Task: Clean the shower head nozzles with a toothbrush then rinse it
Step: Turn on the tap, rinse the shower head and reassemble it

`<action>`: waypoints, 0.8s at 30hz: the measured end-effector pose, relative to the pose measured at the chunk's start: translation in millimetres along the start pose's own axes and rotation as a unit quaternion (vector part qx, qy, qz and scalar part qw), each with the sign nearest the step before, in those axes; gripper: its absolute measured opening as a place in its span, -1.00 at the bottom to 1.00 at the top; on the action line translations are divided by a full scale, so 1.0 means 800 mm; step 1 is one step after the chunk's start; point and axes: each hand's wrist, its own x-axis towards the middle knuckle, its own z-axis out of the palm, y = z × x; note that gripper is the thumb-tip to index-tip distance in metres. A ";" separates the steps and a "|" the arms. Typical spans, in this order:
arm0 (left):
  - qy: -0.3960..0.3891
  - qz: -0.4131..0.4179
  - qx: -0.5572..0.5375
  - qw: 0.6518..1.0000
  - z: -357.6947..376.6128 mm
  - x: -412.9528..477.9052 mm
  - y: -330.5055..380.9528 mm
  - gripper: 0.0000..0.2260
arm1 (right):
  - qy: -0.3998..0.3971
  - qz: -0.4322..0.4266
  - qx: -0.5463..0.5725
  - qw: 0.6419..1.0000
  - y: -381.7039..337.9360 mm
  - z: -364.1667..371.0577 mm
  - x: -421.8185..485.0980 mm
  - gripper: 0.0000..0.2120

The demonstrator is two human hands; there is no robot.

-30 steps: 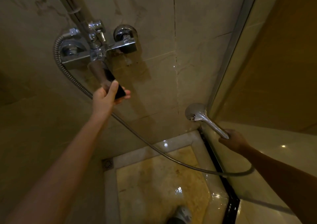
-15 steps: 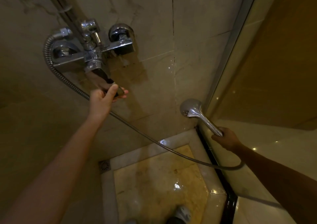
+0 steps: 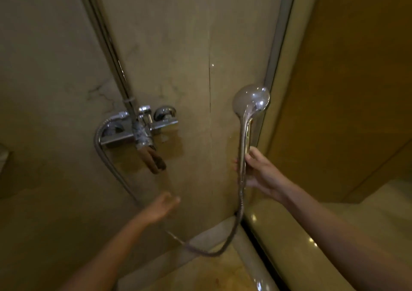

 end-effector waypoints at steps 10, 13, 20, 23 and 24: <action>0.235 0.487 0.159 0.826 -0.168 -0.139 0.203 -0.73 | 0.097 -0.291 -0.219 0.926 -0.279 0.185 -0.053 -0.64; 0.404 0.546 0.212 0.703 -0.263 -0.161 0.264 -0.66 | 0.110 -0.356 -0.237 0.897 -0.375 0.242 -0.063 -0.56; 0.598 0.355 0.384 0.608 -0.436 -0.149 0.338 -0.45 | 0.137 -0.448 -0.278 0.839 -0.559 0.364 -0.077 -0.53; 0.605 0.327 0.419 0.593 -0.452 -0.122 0.328 -0.36 | 0.137 -0.460 -0.292 0.827 -0.598 0.409 -0.065 -0.57; 0.613 0.328 0.422 0.582 -0.453 -0.116 0.326 -0.38 | 0.139 -0.462 -0.295 0.825 -0.607 0.421 -0.057 -0.55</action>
